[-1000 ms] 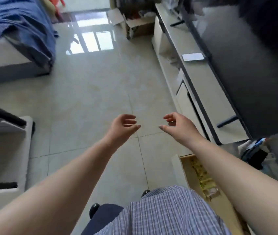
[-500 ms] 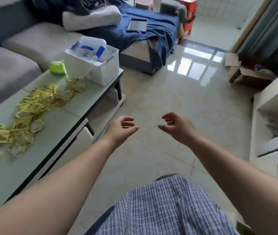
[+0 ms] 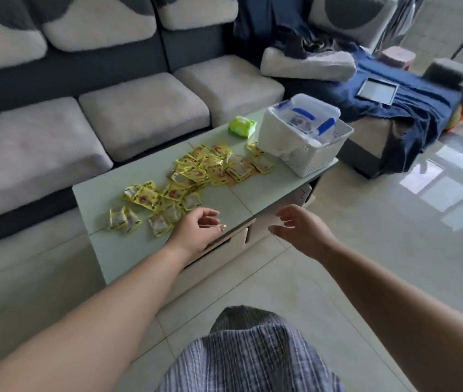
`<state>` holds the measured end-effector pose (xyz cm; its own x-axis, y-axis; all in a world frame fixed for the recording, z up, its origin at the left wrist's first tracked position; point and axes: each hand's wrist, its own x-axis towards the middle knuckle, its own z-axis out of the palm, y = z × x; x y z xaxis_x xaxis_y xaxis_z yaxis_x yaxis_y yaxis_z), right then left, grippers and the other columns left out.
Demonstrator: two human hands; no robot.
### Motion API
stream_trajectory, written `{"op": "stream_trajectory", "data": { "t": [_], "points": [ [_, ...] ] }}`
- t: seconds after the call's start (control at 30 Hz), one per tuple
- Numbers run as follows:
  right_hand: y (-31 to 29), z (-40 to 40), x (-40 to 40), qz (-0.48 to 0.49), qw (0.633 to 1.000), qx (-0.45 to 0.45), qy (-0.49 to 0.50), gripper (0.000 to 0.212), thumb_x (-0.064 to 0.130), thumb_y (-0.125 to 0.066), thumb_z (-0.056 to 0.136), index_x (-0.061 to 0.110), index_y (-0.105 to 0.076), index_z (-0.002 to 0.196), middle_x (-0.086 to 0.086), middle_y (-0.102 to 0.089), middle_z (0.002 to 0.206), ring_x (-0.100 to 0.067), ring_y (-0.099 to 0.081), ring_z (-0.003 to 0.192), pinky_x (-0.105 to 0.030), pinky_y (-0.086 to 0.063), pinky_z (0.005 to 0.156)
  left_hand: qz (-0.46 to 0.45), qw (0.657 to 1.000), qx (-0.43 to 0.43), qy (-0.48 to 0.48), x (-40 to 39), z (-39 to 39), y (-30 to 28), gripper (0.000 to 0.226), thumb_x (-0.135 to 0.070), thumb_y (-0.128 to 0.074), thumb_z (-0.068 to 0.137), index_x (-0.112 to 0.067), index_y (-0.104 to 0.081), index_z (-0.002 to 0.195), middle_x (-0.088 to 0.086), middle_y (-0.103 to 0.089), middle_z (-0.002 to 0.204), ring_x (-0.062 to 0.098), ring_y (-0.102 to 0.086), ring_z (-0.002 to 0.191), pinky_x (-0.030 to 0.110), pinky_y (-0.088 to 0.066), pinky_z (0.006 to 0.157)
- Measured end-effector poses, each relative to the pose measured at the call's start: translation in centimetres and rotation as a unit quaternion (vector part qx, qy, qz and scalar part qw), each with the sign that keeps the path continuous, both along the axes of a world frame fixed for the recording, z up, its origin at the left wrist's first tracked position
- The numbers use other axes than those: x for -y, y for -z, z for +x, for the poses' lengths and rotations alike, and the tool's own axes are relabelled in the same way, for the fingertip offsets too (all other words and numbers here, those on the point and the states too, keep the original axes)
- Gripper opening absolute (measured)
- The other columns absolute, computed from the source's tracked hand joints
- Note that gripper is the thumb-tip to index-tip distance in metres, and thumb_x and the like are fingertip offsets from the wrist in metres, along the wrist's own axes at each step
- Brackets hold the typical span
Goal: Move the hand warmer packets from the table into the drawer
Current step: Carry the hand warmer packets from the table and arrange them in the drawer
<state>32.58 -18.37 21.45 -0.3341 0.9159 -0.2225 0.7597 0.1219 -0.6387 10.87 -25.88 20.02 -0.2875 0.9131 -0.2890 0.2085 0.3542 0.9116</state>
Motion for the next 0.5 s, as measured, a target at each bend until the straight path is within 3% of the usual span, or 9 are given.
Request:
{"op": "stream_trajectory", "data": {
  "t": [0.2, 0.4, 0.5],
  "points": [
    [1.1, -7.4, -6.0, -0.019, 0.998, 0.016, -0.053, 0.046, 0.035, -0.071, 0.081, 0.016, -0.058, 0.12, -0.002, -0.062, 0.119, -0.017, -0.06, 0.106, -0.032, -0.048, 0.092, -0.016, 0.998, -0.002, -0.066, -2.7, -6.6, 1.9, 0.026, -0.01, -0.069, 0.082, -0.013, -0.06, 0.106, -0.002, -0.062, 0.092, 0.01, -0.058, 0.084, 0.014, -0.045, 0.073],
    [3.6, -14.5, -15.0, -0.044, 0.993, 0.039, -0.105, 0.045, 0.037, -0.07, 0.08, 0.018, -0.059, 0.119, 0.0, -0.062, 0.116, -0.015, -0.059, 0.101, -0.029, -0.049, 0.084, -0.057, 0.987, 0.012, -0.152, -8.0, -13.0, 5.1, 0.021, -0.012, -0.071, 0.08, -0.024, -0.06, 0.094, -0.003, -0.063, 0.09, 0.016, -0.059, 0.089, 0.036, -0.051, 0.088],
    [4.7, -18.4, -19.0, -0.063, 0.986, 0.06, -0.144, 0.044, 0.037, -0.07, 0.08, 0.018, -0.059, 0.119, 0.001, -0.062, 0.115, -0.012, -0.057, 0.096, -0.023, -0.042, 0.078, -0.088, 0.975, 0.022, -0.204, -9.8, -15.8, 6.8, 0.022, -0.009, -0.069, 0.081, -0.019, -0.061, 0.1, 0.0, -0.063, 0.091, 0.017, -0.059, 0.091, 0.034, -0.05, 0.088]
  ]
}}
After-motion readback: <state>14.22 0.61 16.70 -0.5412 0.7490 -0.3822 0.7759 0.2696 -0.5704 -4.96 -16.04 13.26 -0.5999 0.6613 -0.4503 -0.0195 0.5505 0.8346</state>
